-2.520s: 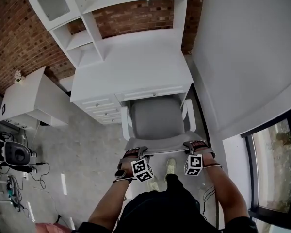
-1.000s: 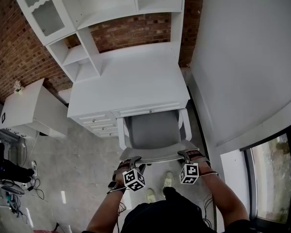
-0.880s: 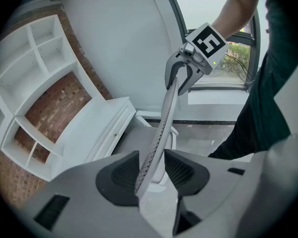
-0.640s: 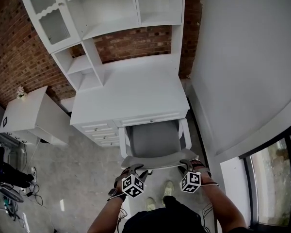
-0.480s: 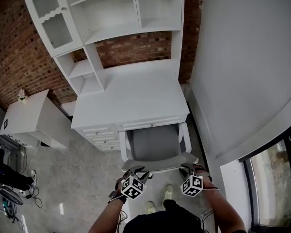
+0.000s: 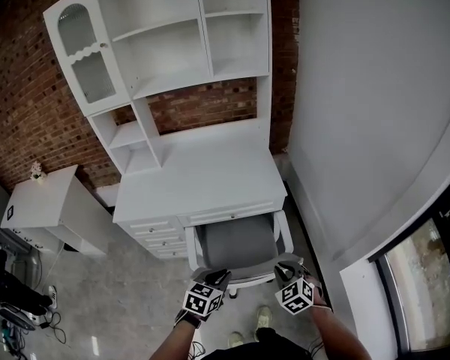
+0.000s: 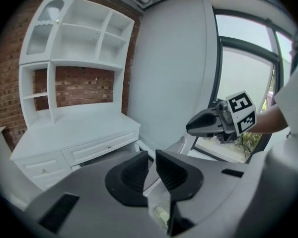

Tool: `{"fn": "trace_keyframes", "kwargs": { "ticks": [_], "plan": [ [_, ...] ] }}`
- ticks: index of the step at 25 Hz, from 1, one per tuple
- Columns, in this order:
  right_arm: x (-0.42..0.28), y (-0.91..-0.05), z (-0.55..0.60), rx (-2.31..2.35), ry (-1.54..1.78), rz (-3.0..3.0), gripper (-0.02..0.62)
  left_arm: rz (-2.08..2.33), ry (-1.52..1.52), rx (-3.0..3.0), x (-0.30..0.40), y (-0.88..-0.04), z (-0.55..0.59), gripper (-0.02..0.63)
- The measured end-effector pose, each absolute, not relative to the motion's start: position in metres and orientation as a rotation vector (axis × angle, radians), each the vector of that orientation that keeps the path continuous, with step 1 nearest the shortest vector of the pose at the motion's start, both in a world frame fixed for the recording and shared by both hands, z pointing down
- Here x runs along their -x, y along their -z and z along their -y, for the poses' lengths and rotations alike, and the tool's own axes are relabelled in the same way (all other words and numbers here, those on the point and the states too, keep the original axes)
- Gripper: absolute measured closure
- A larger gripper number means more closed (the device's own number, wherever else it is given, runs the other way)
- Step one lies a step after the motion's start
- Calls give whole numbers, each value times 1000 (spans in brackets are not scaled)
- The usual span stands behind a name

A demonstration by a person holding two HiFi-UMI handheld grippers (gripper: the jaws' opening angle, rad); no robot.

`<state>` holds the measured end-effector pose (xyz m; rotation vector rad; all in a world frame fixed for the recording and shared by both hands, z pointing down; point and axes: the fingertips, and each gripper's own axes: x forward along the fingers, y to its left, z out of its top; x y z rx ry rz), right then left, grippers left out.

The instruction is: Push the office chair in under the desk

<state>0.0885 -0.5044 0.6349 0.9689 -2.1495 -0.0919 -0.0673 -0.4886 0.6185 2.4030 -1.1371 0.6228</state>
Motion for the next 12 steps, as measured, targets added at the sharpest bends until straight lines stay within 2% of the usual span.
{"fn": "trace_keyframes", "kwargs": {
  "ticks": [12],
  "plan": [
    [-71,-556,511,-1193,-108,2342,575,1224,-274,-2365,75,-544,496,591]
  ]
}}
